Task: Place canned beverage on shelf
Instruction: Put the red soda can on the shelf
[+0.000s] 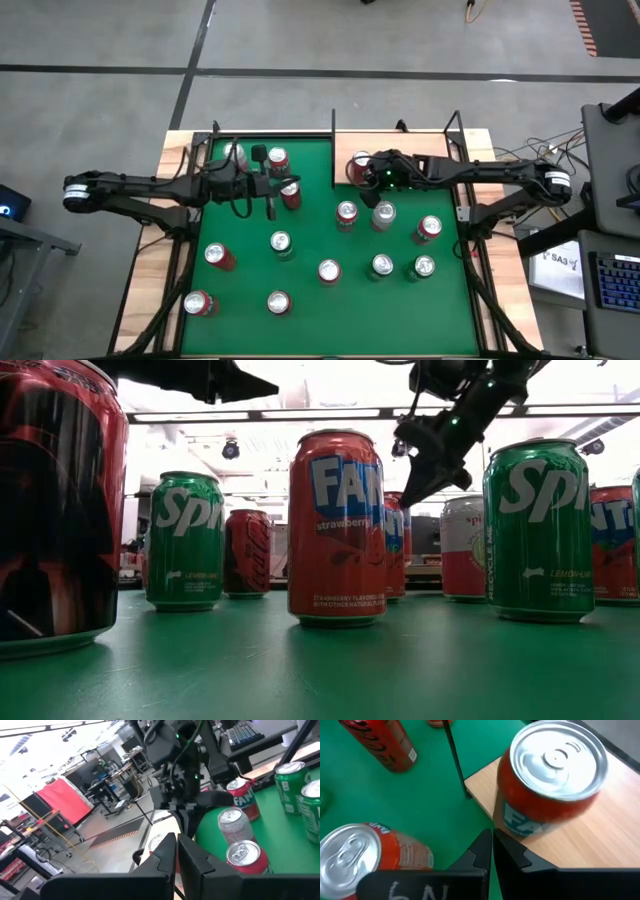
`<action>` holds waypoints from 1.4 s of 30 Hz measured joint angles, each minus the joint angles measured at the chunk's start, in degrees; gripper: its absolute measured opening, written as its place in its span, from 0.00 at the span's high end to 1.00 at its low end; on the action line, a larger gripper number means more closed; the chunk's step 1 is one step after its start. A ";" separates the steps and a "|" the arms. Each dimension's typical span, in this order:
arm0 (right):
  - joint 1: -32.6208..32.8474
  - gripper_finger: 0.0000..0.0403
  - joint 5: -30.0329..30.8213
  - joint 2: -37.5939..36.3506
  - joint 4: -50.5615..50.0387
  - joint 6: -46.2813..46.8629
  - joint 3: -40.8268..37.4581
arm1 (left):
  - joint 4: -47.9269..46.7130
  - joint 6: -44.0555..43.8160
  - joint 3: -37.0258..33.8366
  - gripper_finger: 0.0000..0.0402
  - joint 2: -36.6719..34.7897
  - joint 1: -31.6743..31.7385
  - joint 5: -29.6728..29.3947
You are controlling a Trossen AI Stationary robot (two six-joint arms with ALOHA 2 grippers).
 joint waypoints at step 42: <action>-18.24 0.98 -0.31 -2.11 10.04 -2.29 -0.09 | -0.37 0.28 -0.09 1.00 0.64 0.09 -0.02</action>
